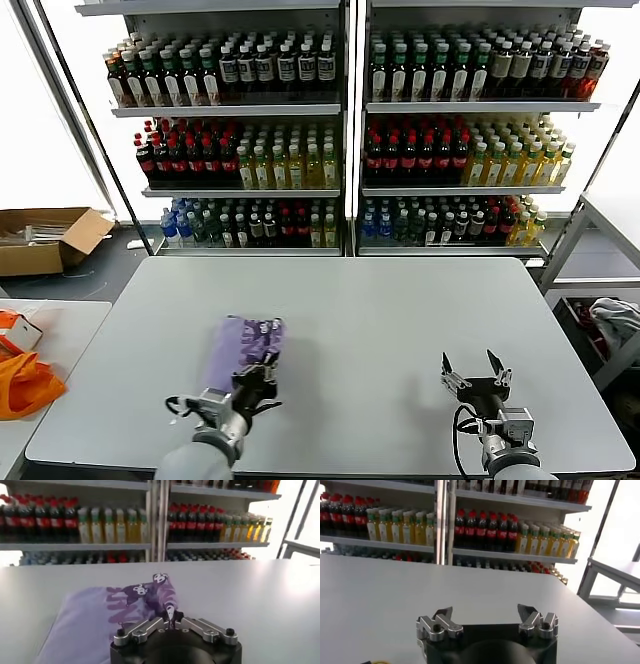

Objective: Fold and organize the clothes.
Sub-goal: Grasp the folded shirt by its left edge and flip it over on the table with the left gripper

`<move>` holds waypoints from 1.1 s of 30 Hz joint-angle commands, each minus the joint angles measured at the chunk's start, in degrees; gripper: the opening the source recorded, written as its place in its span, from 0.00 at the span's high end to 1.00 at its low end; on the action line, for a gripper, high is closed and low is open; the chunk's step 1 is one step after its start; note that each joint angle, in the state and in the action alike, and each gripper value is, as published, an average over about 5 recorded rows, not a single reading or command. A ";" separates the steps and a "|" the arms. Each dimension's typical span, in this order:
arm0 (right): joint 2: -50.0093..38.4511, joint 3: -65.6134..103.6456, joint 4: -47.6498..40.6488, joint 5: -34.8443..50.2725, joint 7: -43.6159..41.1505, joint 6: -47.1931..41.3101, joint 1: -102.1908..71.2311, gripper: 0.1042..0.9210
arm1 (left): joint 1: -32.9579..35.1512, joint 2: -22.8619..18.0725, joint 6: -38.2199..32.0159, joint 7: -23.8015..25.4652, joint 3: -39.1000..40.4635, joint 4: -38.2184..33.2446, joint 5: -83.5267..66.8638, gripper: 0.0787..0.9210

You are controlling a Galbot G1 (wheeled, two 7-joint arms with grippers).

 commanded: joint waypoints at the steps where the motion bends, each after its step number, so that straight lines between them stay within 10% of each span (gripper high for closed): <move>1: 0.29 0.27 -0.32 -0.19 -0.12 -0.01 -0.20 0.12 | -7.97 -5.55 0.94 -1.60 8.52 6.79 -0.82 0.96; 13: -0.70 -1.65 -2.11 0.20 -0.28 0.08 2.02 0.12 | -4.99 0.68 -0.71 0.66 -1.90 1.06 -2.40 0.96; 25: -1.13 -3.72 -2.30 0.71 -0.29 0.09 4.31 0.12 | 5.40 31.90 0.41 4.75 -47.82 7.74 -22.19 0.96; 33: -1.43 -3.98 -2.53 0.72 -0.33 0.30 3.86 0.12 | 5.28 39.81 0.58 6.84 -57.24 10.43 -19.92 0.96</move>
